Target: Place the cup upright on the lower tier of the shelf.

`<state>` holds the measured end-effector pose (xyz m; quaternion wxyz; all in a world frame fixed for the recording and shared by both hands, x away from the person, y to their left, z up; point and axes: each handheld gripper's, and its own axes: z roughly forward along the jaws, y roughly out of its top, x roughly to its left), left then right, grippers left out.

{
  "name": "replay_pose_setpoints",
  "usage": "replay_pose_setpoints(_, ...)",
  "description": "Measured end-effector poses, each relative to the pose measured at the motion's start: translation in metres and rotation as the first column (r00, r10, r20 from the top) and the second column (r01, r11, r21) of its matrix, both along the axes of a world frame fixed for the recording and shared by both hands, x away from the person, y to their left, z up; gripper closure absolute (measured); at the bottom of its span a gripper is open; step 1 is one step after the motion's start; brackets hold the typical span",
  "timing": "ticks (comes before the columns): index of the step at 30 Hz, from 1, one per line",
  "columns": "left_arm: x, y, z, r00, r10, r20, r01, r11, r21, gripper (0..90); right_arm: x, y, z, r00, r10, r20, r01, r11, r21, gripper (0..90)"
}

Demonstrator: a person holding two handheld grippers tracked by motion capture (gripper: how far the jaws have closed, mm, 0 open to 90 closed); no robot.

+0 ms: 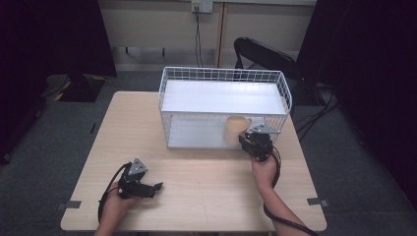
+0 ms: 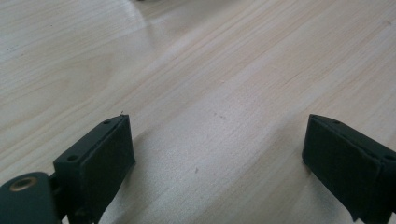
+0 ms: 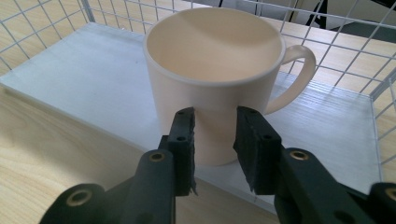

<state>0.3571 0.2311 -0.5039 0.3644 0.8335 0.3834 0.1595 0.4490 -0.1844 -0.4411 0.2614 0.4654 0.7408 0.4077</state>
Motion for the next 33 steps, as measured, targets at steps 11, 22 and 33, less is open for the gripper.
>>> replay_pose_setpoints(11, 0.0, 0.0, 0.0, 1.0, 0.0, 0.002, 0.0, 1.0, 0.002, 8.6, 0.003, 0.003, -0.004, 0.9999, -0.012, 0.001, 0.012, 1.0, 0.021, 58.3)
replay_pose_setpoints(22, 0.0, 0.0, 0.0, 1.0, 0.0, 0.002, 0.0, 1.0, 0.002, 8.6, -0.004, 0.001, -0.002, 0.9994, 0.034, 0.003, -0.034, 0.999, 0.025, 30.8)
replay_pose_setpoints(33, 0.0, 0.0, 0.0, 1.0, 0.001, 0.002, -0.001, 1.0, 0.001, 8.7, -0.007, -0.01, 0.001, 0.9978, 0.064, -0.013, -0.064, 0.997, 0.05, 15.7)
